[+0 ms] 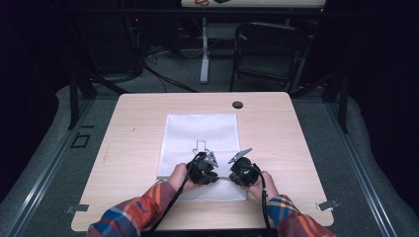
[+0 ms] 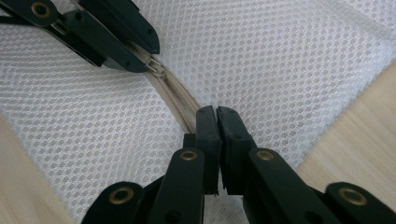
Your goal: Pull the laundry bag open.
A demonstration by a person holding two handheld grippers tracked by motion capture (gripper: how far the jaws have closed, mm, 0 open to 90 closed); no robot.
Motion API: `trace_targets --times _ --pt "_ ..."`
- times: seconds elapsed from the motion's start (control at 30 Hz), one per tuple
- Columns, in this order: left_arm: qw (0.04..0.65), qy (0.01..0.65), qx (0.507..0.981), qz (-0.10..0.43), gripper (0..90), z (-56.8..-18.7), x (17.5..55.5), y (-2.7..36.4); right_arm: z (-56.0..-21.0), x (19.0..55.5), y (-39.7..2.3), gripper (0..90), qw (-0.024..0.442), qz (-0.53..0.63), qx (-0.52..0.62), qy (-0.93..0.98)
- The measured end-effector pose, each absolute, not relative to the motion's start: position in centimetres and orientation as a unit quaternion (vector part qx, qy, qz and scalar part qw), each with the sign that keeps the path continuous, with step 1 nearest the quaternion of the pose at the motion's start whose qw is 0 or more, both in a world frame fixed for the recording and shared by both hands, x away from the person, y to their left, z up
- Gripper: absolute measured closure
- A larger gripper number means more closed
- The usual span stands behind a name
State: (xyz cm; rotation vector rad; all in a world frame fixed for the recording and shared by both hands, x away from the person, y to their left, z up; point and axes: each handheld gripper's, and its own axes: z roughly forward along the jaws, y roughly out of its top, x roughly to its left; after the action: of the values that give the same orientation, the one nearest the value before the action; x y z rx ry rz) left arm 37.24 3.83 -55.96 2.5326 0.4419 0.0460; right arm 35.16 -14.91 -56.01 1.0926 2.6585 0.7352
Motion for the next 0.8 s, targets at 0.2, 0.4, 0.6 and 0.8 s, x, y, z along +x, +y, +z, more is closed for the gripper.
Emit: trace_targets --times 0.2,0.4,0.6,0.8 --pt "0.277 0.166 0.946 0.014 81.9 -55.8 37.3 4.2 -56.0 35.2 -14.9 88.3 0.087 0.244 0.366 0.894" --pt "0.275 0.173 0.946 0.013 81.9 -55.7 37.4 5.0 -55.9 35.4 -15.3 88.3 0.093 0.234 0.368 0.895" --pt "0.271 0.177 0.946 0.012 81.9 -55.5 37.4 5.7 -55.9 35.5 -15.4 88.3 0.091 0.236 0.367 0.895" --pt "0.268 0.183 0.946 0.01 81.8 -55.4 37.4 6.4 -55.9 35.4 -15.4 88.3 0.092 0.24 0.371 0.892"
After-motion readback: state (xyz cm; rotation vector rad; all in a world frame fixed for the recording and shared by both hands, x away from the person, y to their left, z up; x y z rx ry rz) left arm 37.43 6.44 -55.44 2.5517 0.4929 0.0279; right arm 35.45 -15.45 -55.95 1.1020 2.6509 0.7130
